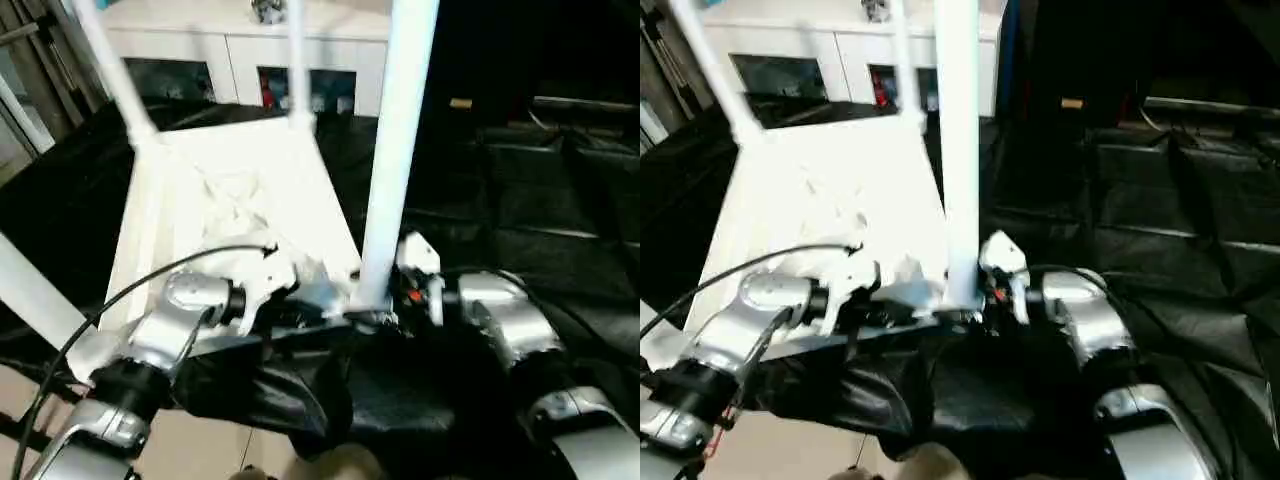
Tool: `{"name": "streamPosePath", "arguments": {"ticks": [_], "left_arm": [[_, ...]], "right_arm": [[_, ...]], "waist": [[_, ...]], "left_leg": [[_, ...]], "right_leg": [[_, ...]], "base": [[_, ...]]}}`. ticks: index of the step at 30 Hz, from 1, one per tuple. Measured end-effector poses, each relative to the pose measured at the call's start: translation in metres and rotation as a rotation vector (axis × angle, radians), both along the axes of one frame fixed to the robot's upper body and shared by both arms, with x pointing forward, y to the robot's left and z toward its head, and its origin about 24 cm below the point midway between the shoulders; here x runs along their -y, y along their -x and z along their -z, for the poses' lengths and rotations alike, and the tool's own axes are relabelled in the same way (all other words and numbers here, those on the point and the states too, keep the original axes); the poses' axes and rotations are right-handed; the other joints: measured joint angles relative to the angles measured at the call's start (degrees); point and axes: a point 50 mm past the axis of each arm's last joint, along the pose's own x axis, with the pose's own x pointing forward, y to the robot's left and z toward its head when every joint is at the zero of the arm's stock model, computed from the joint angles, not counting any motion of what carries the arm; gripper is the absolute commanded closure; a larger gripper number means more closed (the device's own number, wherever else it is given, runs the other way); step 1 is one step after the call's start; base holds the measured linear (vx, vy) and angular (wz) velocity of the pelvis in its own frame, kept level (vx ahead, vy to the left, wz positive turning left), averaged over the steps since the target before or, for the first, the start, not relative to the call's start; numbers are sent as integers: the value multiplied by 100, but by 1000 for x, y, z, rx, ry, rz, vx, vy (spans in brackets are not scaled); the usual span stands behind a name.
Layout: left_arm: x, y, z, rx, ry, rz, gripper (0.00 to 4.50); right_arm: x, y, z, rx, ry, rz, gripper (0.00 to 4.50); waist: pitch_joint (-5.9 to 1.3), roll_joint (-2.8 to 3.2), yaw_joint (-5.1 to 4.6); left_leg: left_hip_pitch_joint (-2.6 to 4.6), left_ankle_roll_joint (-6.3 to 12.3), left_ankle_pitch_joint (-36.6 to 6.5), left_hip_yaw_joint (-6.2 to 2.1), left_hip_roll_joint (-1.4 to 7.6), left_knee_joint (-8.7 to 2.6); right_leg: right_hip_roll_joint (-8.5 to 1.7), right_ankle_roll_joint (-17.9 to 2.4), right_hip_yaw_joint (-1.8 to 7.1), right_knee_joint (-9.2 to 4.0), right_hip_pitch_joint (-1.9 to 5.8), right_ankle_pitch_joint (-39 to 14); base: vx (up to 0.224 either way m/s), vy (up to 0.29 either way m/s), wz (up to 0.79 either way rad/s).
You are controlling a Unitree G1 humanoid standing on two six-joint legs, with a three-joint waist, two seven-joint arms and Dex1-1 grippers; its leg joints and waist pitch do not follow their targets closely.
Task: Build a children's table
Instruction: Rotate leg to tighten
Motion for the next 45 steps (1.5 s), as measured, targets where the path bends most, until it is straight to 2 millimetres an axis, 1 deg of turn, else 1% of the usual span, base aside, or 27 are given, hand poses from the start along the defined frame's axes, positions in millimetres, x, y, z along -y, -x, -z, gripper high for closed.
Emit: {"name": "streamPosePath", "arguments": {"ticks": [3,5,9,16,18,20,21,24,25,30,33,34,35,37,38,39,40,42,45], "left_arm": [[-1,3,0,-10,2,19,450],[-2,4,0,-22,3,29,450],[-3,7,0,-39,11,37,450],[1,6,1,-32,16,25,450],[2,3,2,-18,15,-15,450],[5,-5,3,5,5,-77,450],[7,-10,2,26,-6,-120,450],[16,-18,4,51,-11,-193,450],[19,-19,4,57,-10,-215,450],[40,-34,5,90,-18,-369,450],[47,-35,6,97,-10,-397,450],[48,-35,6,99,-9,-401,450],[48,-35,6,101,-9,-403,450],[49,-35,5,102,-6,-401,450],[48,-35,5,102,-5,-402,450],[48,-35,5,99,-5,-395,450],[47,-35,5,98,-5,-392,450],[45,-35,4,99,-7,-382,450],[40,-34,2,95,-13,-349,450]], "right_arm": [[2,2,-1,-25,-6,-28,132],[2,3,-1,-40,-13,-33,141],[3,6,-1,-49,-8,-49,183],[0,6,0,-47,-14,-30,195],[-3,3,3,-32,-11,30,196],[-6,-2,7,-21,-16,147,198],[-9,-8,8,-13,-23,233,199],[-13,-17,11,-2,-23,393,199],[-14,-19,12,-2,-27,440,199],[-26,-38,12,3,-17,736,199],[-29,-42,11,12,-10,793,199],[-30,-43,11,17,-9,799,164],[-31,-44,11,22,-12,806,143],[-32,-44,11,32,-11,804,120],[-33,-44,10,30,-13,803,120],[-34,-44,10,29,-15,796,94],[-34,-44,10,29,-16,790,94],[-35,-43,9,33,-23,764,70],[-32,-41,7,38,-23,677,70]], "waist": [[2,-3,1],[2,-3,-2],[2,-4,-2],[2,-4,-2],[1,-4,-12],[-1,-8,-29],[-1,-8,-60],[-3,-11,-176],[-3,-11,-199],[-4,-12,-257],[-7,-8,-275],[-8,-6,-280],[-8,-5,-282],[-9,-8,-283],[-9,-8,-288],[-9,-8,-296],[-9,-9,-302],[-6,-13,-323],[-2,-19,-330]], "left_leg": [[0,0,0,0,0,1],[0,0,0,0,0,1],[-2,0,0,0,0,-1],[3,-1,1,0,0,2],[14,-1,1,0,-1,4],[25,-1,1,-1,-3,2],[28,-1,1,-1,-9,4],[32,-1,1,-4,-12,0],[39,-1,1,-4,-12,0],[73,-1,1,-5,-16,-3],[71,-1,1,-5,-17,-6],[67,-1,1,-5,-17,-8],[65,-2,1,-5,-16,-11],[62,-2,0,-4,-16,-14],[55,-2,0,-4,-16,-15],[52,-2,0,-4,-16,-15],[51,-2,0,-4,-15,-15],[48,-3,0,-4,-15,-16],[37,-3,0,-5,-13,-19]], "right_leg": [[0,0,0,0,1,0],[0,0,0,0,0,0],[0,0,0,-1,-1,0],[0,0,1,1,3,0],[0,0,2,6,12,0],[2,0,3,8,22,2],[2,0,5,10,26,2],[2,24,4,1,41,-11],[2,24,4,1,47,-12],[2,26,3,0,52,-12],[2,26,3,0,53,-13],[2,26,3,-1,53,-12],[2,26,3,-1,53,-12],[3,20,2,-1,53,-9],[3,18,2,-1,53,-8],[2,17,2,-1,53,-7],[2,15,2,-2,53,-6],[3,10,1,-4,52,-3],[4,9,-2,-4,44,-3]], "base": [[0,0,0],[0,0,0],[0,0,0],[0,0,0],[0,0,0],[0,0,0],[0,0,0],[0,0,0],[0,0,0],[0,0,0],[0,0,0],[0,0,0],[0,0,0],[0,0,0],[0,0,0],[0,0,0],[0,0,0],[0,0,0],[0,0,0]]}}
